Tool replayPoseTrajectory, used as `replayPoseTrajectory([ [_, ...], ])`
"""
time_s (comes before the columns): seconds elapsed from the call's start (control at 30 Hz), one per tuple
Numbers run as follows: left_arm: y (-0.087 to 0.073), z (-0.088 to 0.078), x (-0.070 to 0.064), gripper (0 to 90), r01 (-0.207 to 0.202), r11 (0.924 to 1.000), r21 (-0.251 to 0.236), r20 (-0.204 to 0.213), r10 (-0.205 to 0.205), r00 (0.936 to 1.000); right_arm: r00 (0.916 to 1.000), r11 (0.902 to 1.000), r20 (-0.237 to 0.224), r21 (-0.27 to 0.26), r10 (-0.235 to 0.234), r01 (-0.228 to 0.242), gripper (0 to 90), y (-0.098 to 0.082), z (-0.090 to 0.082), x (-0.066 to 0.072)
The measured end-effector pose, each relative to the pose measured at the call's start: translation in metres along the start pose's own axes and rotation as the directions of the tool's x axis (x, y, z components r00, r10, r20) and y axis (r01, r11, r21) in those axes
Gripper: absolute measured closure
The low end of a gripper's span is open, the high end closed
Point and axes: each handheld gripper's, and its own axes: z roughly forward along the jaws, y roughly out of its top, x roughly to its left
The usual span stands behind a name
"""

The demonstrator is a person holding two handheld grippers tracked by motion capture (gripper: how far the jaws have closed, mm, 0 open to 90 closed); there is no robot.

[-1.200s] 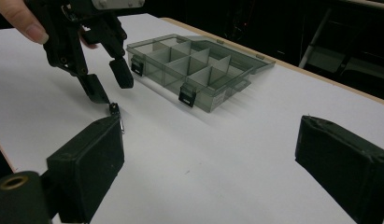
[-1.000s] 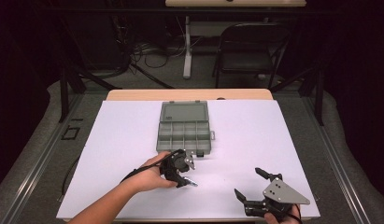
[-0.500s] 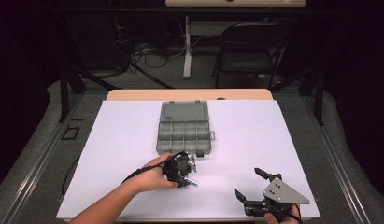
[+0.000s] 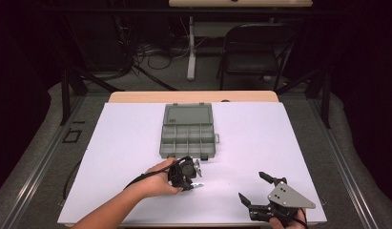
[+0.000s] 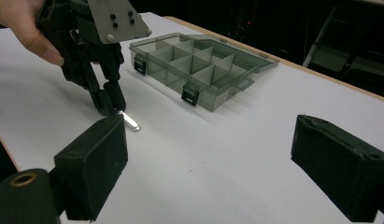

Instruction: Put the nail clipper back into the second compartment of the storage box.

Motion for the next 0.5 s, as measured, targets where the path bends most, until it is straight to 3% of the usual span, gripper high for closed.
replayPoseTrajectory([
  [0.03, 0.0013, 0.0002, -0.0008, 79.2, 0.034, 0.9994, 0.007, -0.002, -0.034, 0.9994, 1.0, 1.0, 0.0, 0.002, 0.002, -0.002, 11.0, -0.0001, 0.0, -0.0002],
  [0.5, 0.0065, 0.0004, -0.0001, 79.3, 0.111, 0.993, 0.039, 0.001, -0.111, 0.9938, 1.0, 1.0, -0.007, 0.0, 0.003, -0.003, 12.4, -0.0004, 0.0008, -0.0003],
])
